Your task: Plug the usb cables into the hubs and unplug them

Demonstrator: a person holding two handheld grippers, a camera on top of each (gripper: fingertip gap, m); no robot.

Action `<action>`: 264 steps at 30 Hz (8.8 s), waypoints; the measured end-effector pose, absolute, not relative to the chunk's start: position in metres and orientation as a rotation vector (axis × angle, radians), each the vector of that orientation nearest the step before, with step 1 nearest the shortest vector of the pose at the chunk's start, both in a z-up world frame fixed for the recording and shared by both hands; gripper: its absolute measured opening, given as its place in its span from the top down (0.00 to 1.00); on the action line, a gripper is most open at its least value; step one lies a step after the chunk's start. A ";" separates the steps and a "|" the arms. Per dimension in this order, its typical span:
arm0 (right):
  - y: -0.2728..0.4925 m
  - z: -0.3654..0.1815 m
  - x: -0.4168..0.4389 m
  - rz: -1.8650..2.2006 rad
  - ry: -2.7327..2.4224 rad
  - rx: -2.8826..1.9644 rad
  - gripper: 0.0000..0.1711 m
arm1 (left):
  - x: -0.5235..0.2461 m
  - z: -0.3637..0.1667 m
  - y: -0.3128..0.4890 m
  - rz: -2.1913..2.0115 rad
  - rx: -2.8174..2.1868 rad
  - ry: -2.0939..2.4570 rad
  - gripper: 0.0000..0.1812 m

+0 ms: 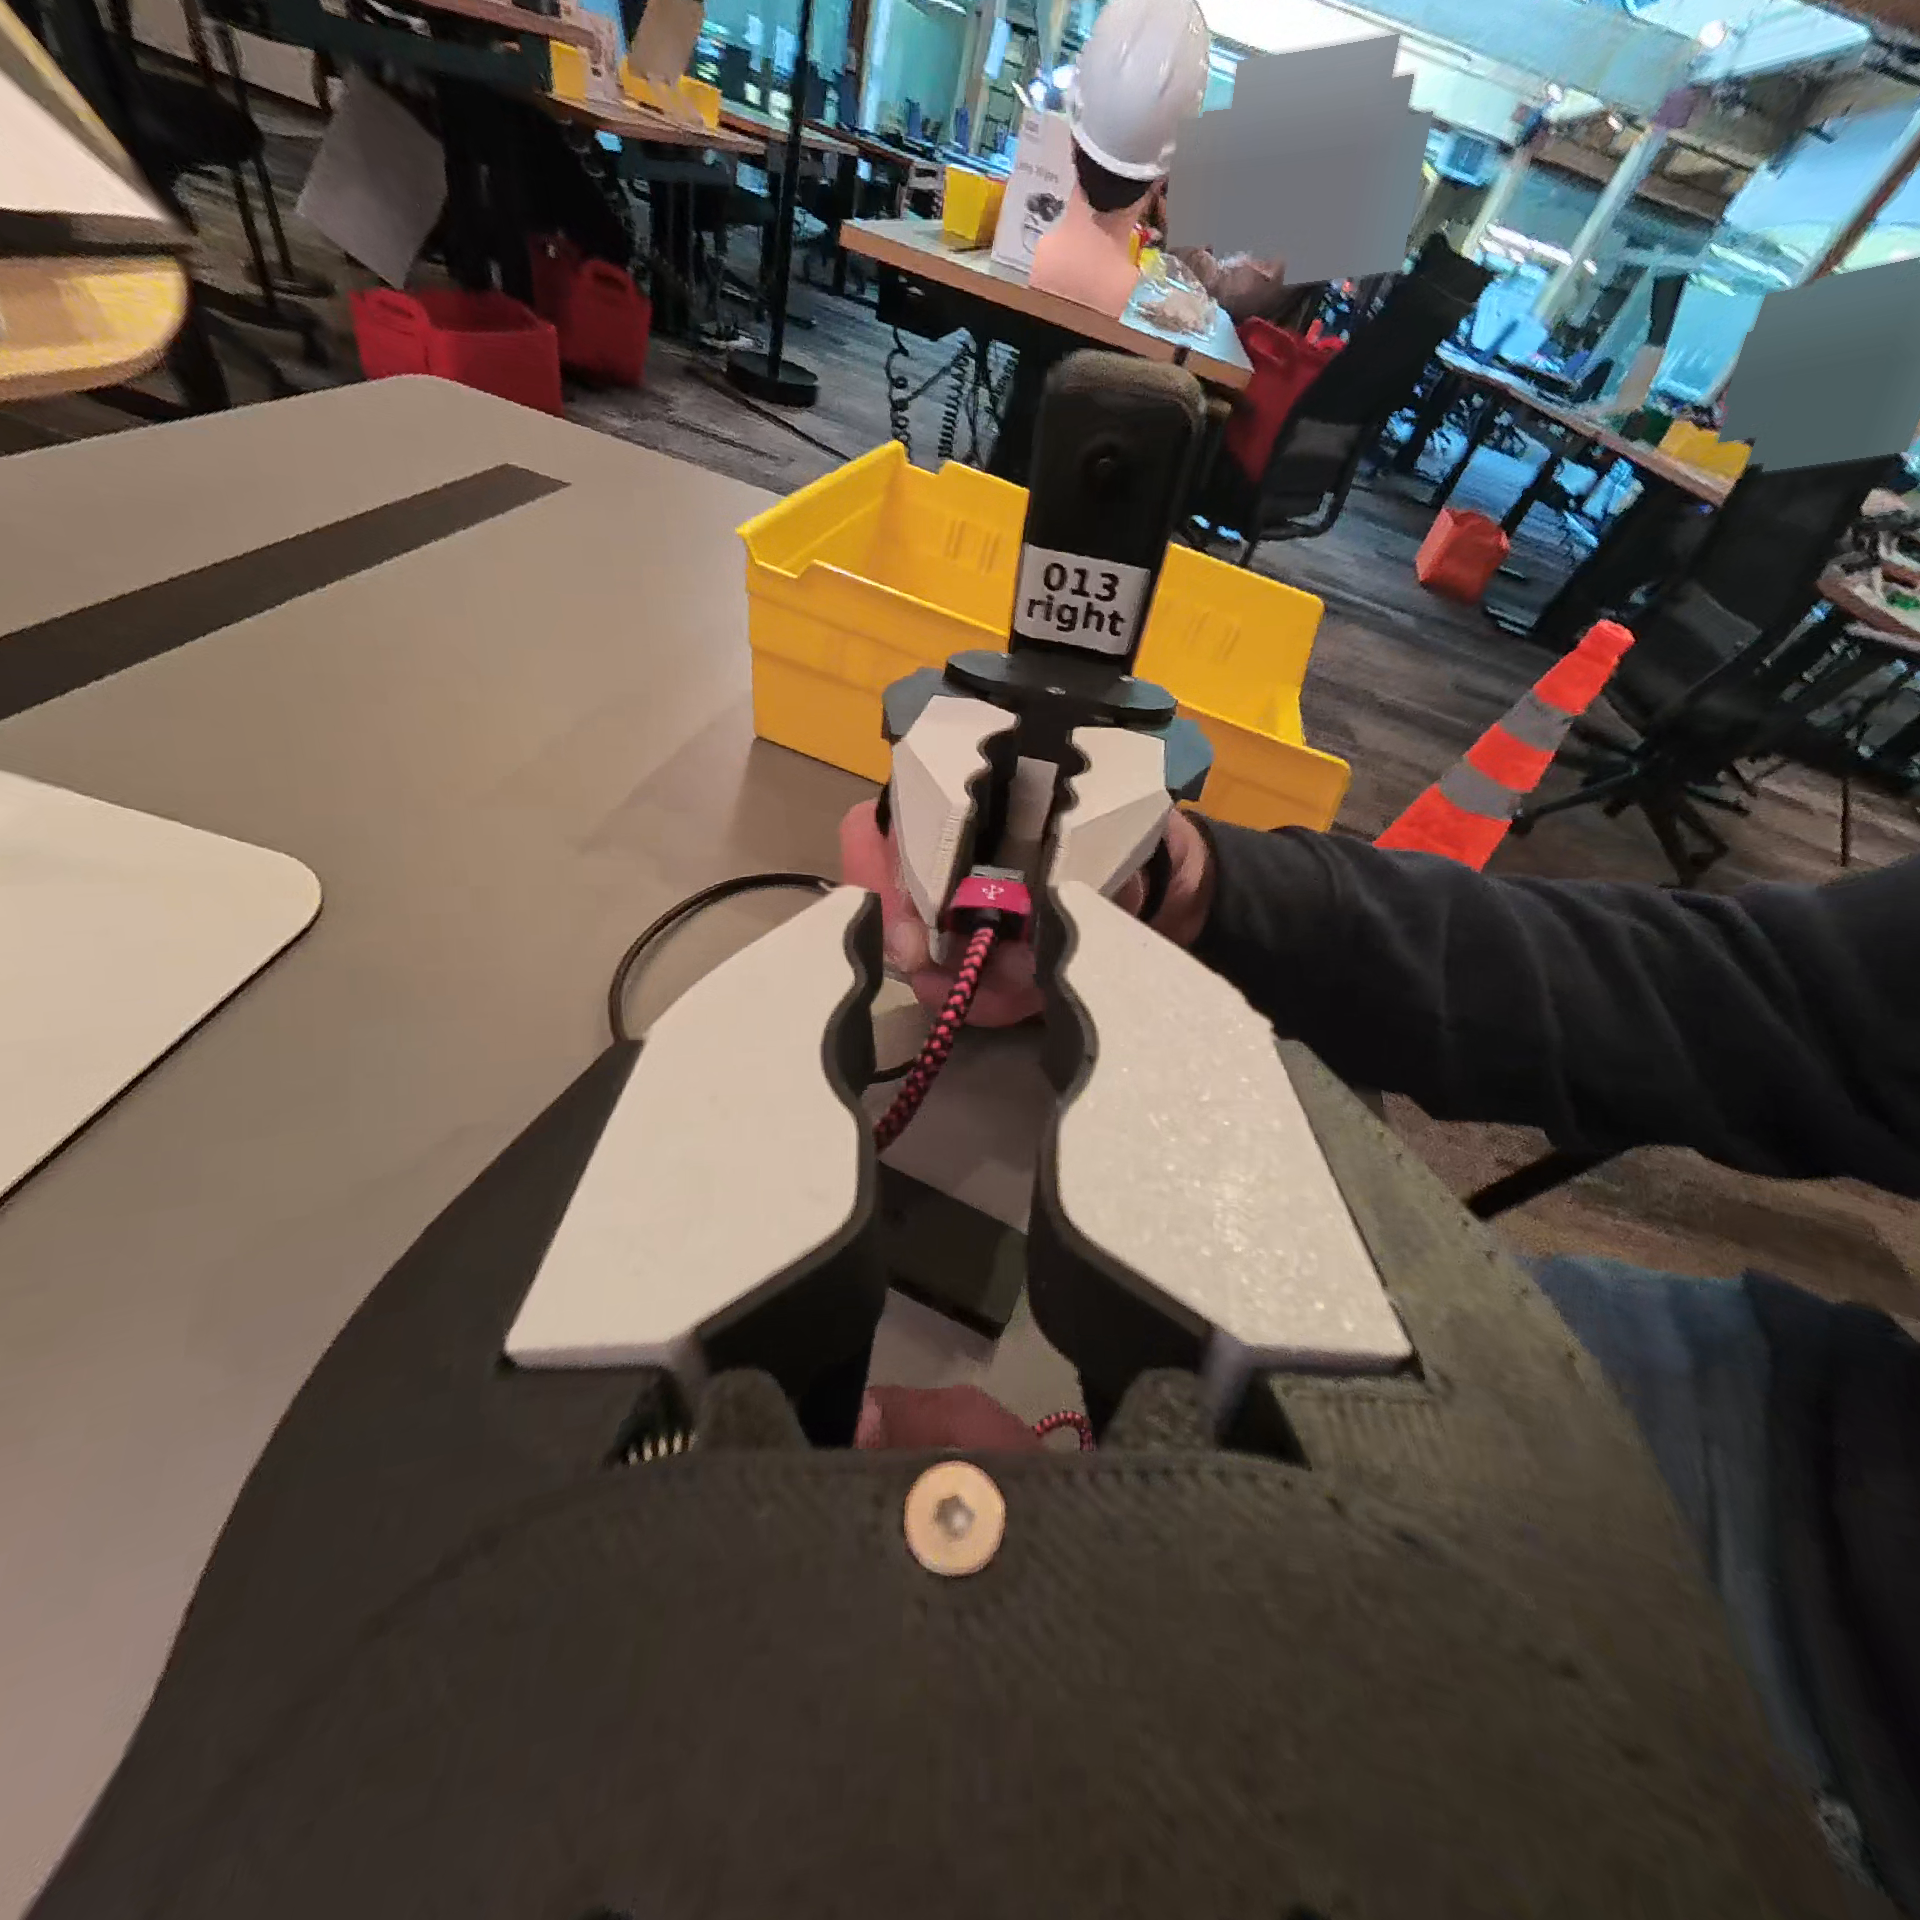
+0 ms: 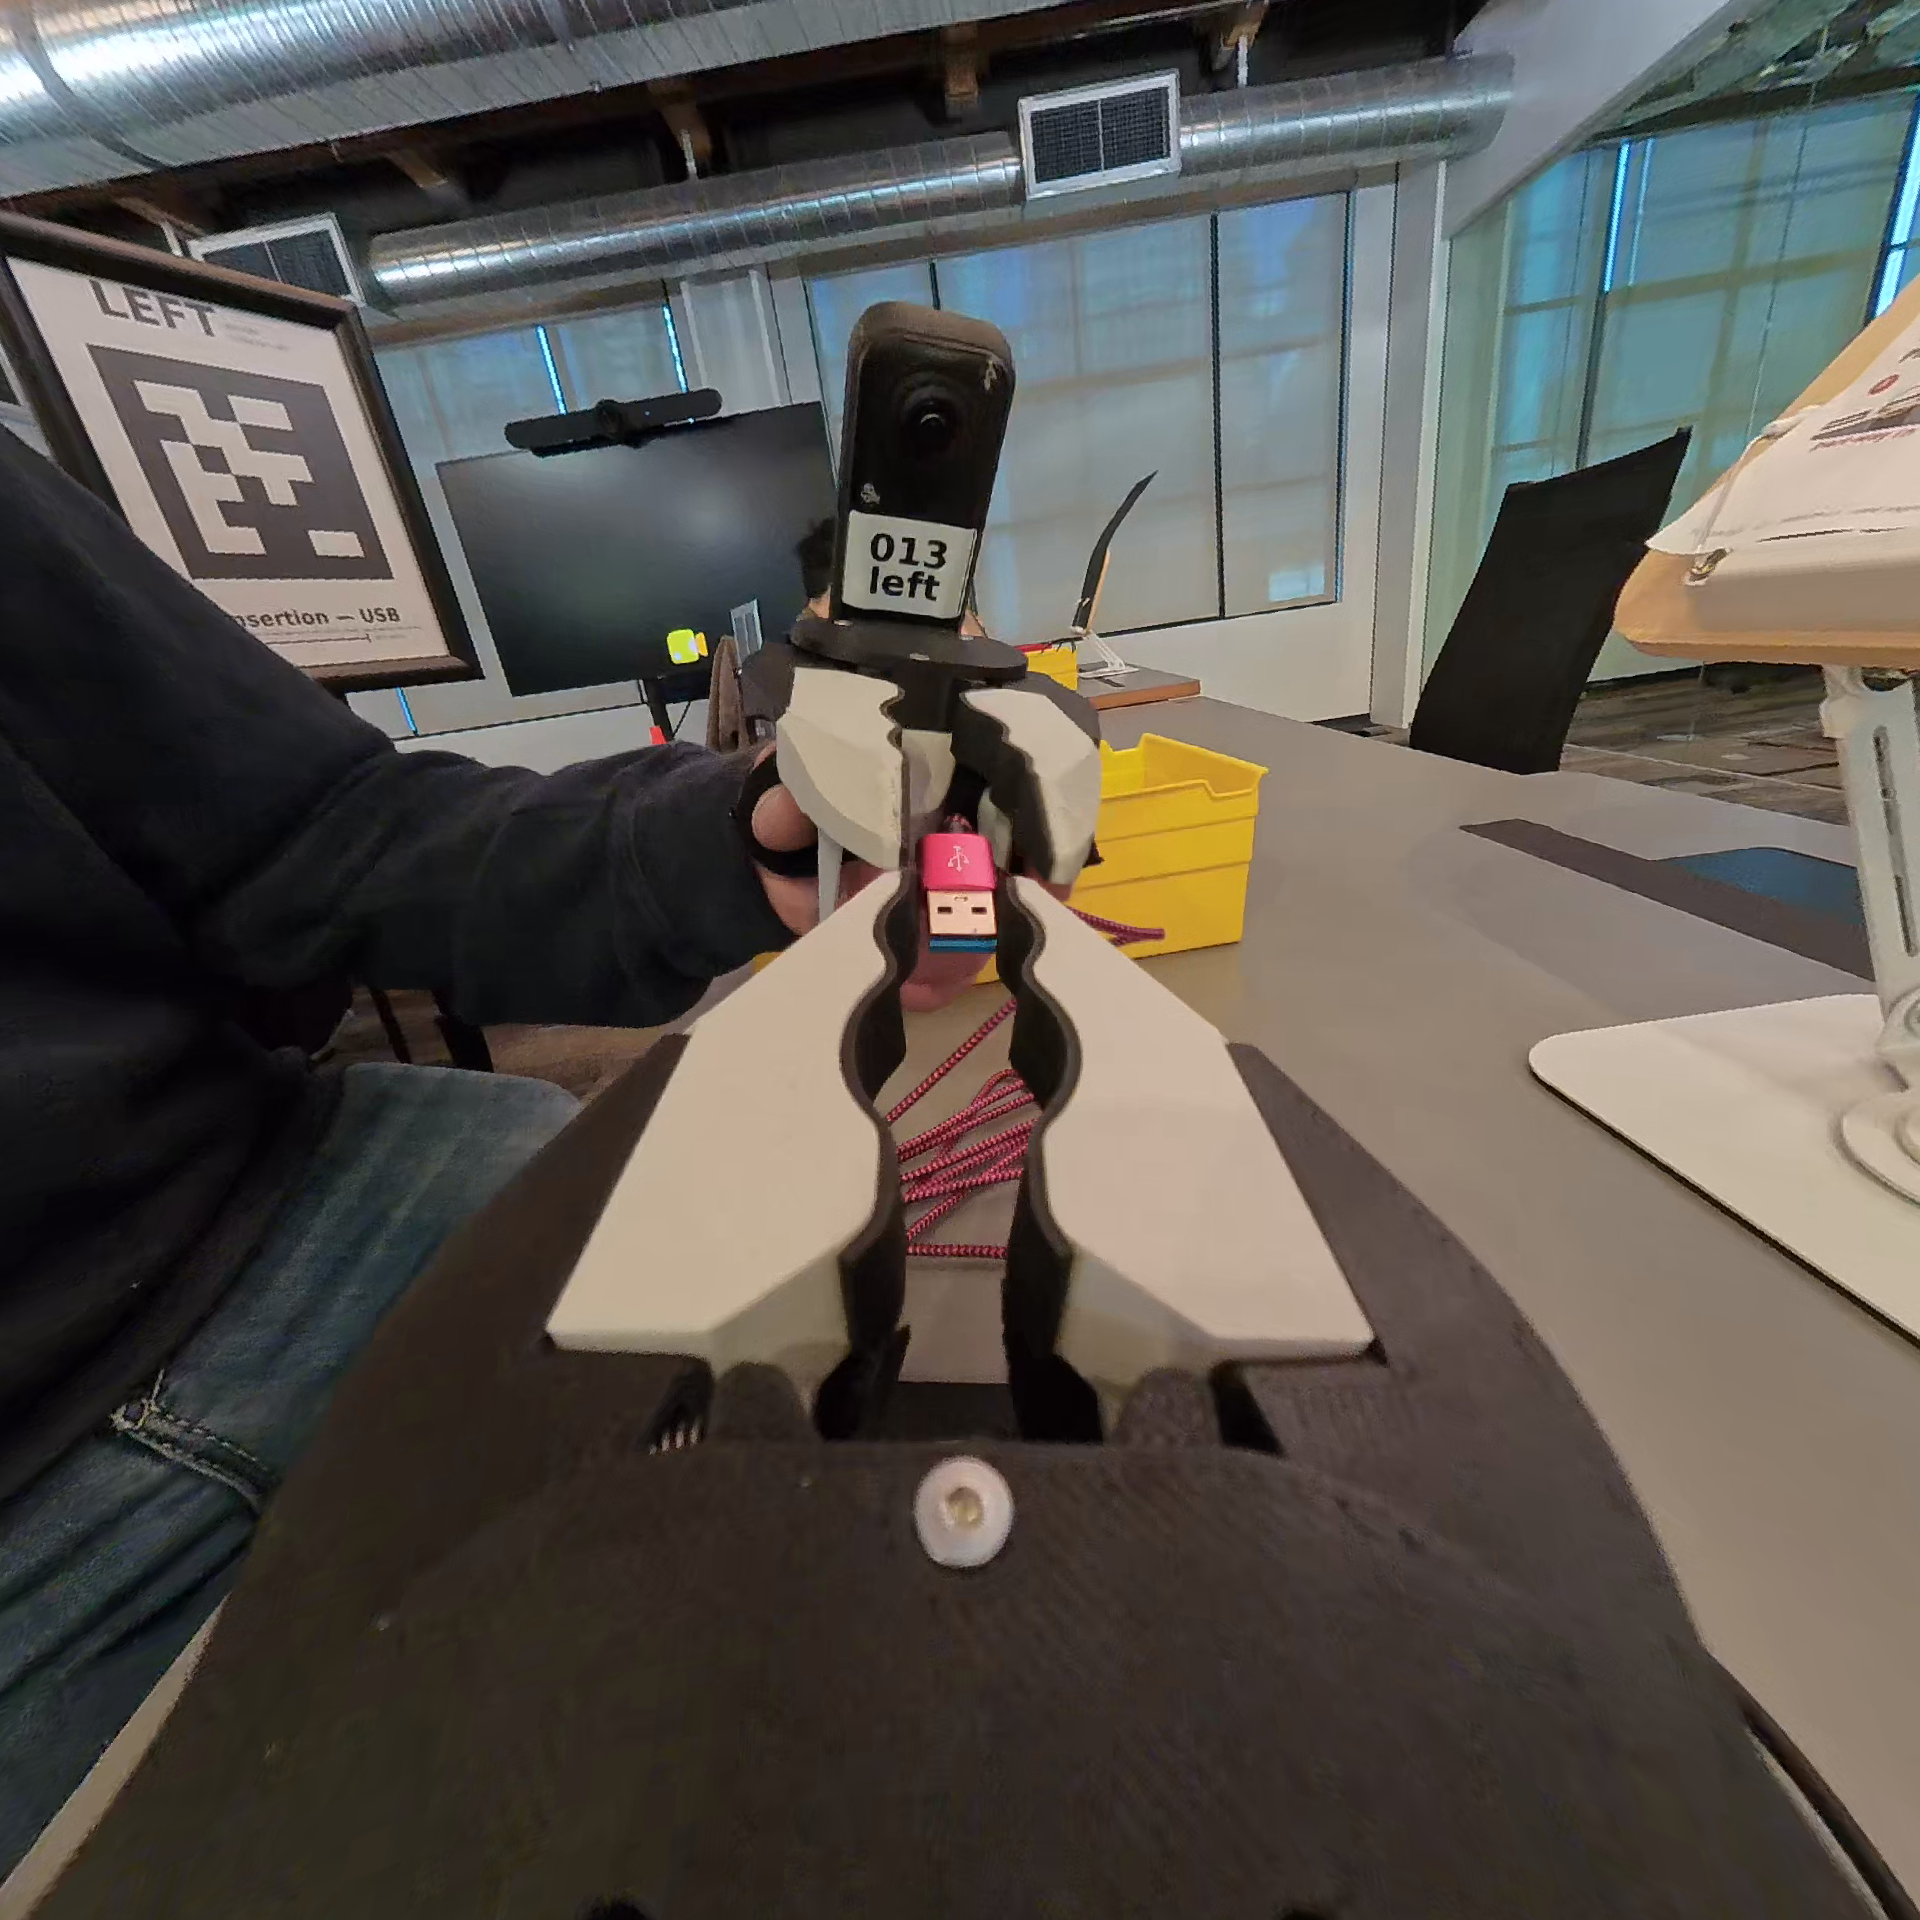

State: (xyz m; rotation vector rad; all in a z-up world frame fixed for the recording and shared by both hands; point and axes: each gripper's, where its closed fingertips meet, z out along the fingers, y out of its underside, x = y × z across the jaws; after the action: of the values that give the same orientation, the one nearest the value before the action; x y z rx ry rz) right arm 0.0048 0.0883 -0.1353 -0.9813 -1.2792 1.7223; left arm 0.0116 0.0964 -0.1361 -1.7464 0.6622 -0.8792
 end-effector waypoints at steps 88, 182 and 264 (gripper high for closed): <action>0.094 -0.286 0.044 0.518 -1.739 -1.977 0.26 | -0.023 -0.170 0.091 -0.815 -1.584 0.757 0.92; 0.103 0.053 0.024 1.901 -0.820 -0.786 0.12 | 0.067 -0.271 0.117 -0.487 -2.042 1.198 0.92; 0.098 -0.206 0.001 1.185 -1.829 -1.501 0.35 | -0.023 -0.182 0.096 -0.670 -1.728 1.000 0.92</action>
State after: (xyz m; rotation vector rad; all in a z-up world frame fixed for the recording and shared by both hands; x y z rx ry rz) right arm 0.0014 0.0980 -0.2061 -1.5007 -1.8286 1.1848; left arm -0.0229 0.0965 -0.1822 -1.7281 0.9995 -0.6703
